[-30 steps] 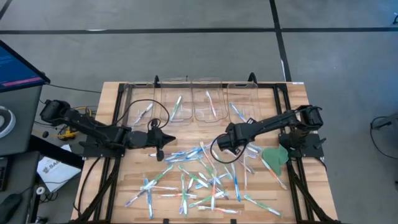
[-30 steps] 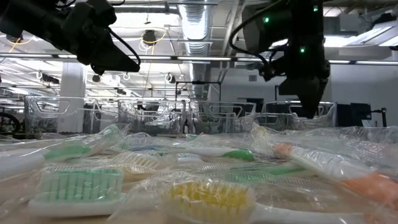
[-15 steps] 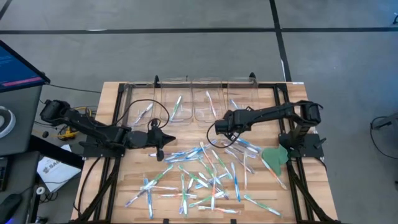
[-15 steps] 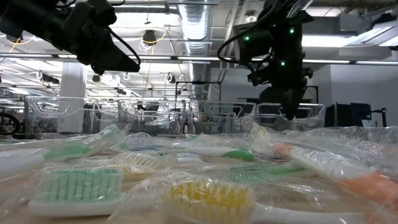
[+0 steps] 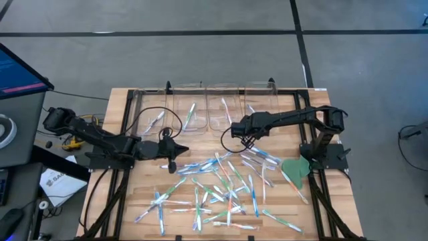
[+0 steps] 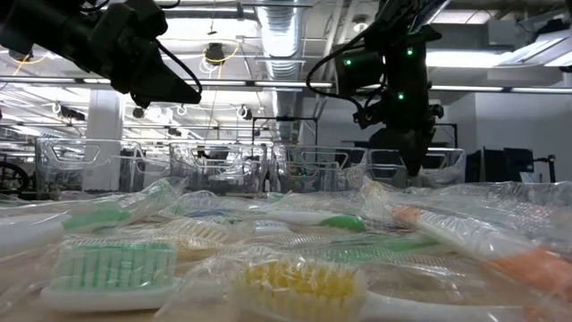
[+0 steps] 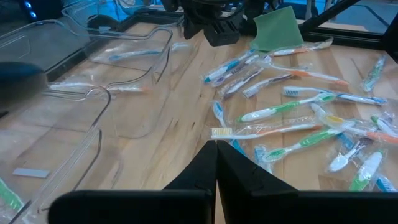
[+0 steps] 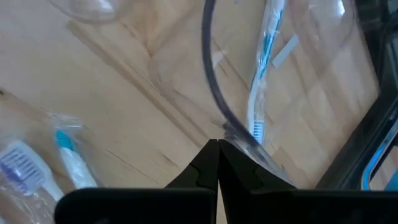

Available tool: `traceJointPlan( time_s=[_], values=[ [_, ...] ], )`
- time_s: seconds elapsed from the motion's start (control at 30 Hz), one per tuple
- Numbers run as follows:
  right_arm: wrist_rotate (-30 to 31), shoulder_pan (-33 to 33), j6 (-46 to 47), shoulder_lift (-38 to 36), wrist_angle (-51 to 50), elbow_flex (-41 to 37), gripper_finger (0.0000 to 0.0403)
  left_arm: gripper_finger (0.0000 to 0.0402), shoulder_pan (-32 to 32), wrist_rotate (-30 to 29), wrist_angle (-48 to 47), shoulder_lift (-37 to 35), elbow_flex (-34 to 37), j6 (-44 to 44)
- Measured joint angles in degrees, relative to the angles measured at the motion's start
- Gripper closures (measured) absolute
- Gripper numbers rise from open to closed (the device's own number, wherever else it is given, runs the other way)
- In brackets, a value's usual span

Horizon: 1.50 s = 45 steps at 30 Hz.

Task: Pick & Place Toothbrushes
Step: Adjust the transparent bins, then put the blue toothbrush into the right transparent bin

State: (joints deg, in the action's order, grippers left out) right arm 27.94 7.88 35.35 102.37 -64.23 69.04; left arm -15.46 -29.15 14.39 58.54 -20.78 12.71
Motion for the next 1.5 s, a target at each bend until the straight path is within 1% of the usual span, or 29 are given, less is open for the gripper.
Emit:
traceJointPlan(
  time_s=[0.17, 0.33, 0.53, 0.7, 0.87, 0.93, 1.03, 1.2, 1.27, 1.33, 1.4, 1.5],
  values=[
    [2.2, -4.5, -2.1, 0.0, 0.5, 1.4, 0.0403, 0.0401, 0.0, 0.7, 0.0, 0.0, 0.0, 0.0],
    [1.7, -9.7, -1.9, 0.0, -0.9, 4.1, 0.0403, 0.0401, 0.0, 2.4, 0.0, 0.0, 0.0, 0.0],
    [1.1, -15.0, 3.2, 0.0, -9.1, 8.2, 0.0403, 0.0401, 0.0, 2.9, -0.1, 0.0, 0.0, 0.0],
    [0.4, -21.4, 4.6, -0.1, -14.2, 11.7, 0.0403, 0.04, 0.0, 3.3, -0.5, 0.0, 0.0, 0.0],
    [-0.7, -26.6, 4.6, -0.1, -14.5, 11.9, 0.0403, 0.0387, 0.0, 8.4, -0.5, 0.0, 0.0, 0.0],
    [-1.7, -27.6, 5.7, -0.1, -14.4, 11.9, 0.0399, 0.0376, 0.0, 8.9, -0.5, 0.0, 0.0, 0.0],
    [-2.2, -28.2, 6.6, -0.1, -14.6, 11.9, 0.0378, 0.0356, 0.0, 9.1, -0.5, 0.0, 0.0, 0.0],
    [-2.7, -28.5, 6.7, -0.1, -14.8, 11.9, 0.0319, 0.0313, 0.0, 9.1, -0.5, 0.0, 0.0, 0.0],
    [-4.3, -28.4, 6.7, -0.1, -16.6, 11.9, 0.0296, 0.0297, 0.0, 9.1, -0.5, 0.0, 0.0, 0.0],
    [-6.9, -28.4, 6.0, -0.1, -21.4, 11.9, 0.0278, 0.0281, 0.0, 9.1, -0.5, 0.0, 0.0, 0.0],
    [-7.3, -28.4, 6.1, -0.1, -26.1, 11.9, 0.0267, 0.0269, 0.0, 9.1, -0.5, 0.0, 0.0, 0.0],
    [-7.4, -28.4, 4.1, -1.6, -24.3, 11.0, 0.0262, 0.0254, 0.0, 9.1, -0.5, 0.0, 0.0, 0.0]
  ],
)
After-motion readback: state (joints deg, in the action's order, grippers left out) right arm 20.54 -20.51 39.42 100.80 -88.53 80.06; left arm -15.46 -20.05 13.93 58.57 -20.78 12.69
